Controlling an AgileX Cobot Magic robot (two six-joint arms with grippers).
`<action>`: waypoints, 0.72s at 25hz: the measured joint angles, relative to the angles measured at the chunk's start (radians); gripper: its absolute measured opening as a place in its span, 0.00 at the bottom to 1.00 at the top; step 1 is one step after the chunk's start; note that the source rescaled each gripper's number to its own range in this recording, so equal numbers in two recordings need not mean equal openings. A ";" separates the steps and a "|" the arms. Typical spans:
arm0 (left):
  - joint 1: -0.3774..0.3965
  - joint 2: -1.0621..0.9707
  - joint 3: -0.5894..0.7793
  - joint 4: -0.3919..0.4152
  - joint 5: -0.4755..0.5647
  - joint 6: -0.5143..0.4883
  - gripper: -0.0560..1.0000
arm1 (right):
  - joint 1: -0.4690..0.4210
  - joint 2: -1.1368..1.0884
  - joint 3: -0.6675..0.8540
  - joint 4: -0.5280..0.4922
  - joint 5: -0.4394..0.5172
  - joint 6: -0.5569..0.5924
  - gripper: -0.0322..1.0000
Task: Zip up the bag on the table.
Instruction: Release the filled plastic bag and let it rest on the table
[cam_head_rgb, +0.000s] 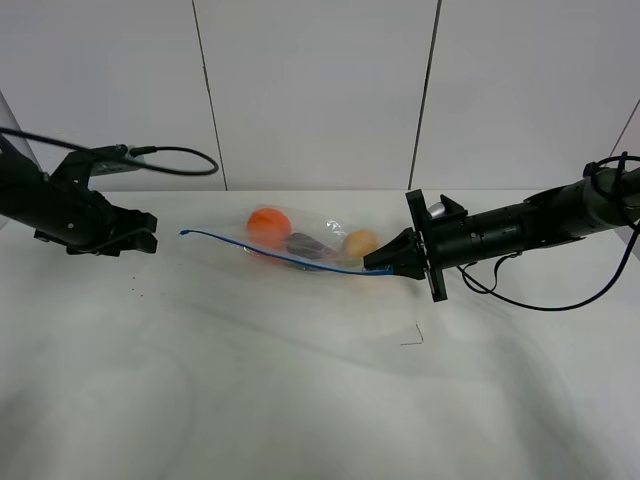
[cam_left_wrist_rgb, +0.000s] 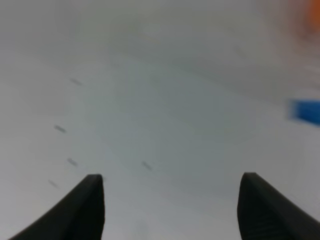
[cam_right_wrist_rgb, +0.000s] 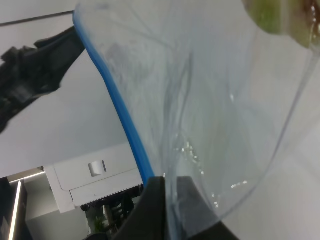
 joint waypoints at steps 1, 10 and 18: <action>0.000 0.000 -0.044 0.021 0.067 -0.029 0.83 | 0.000 0.000 0.000 0.000 0.000 0.000 0.03; 0.000 -0.005 -0.274 0.334 0.421 -0.400 0.83 | 0.000 0.000 0.000 0.000 0.000 0.000 0.03; 0.000 -0.005 -0.323 0.344 0.527 -0.413 0.90 | 0.000 0.000 0.000 0.000 0.000 0.001 0.03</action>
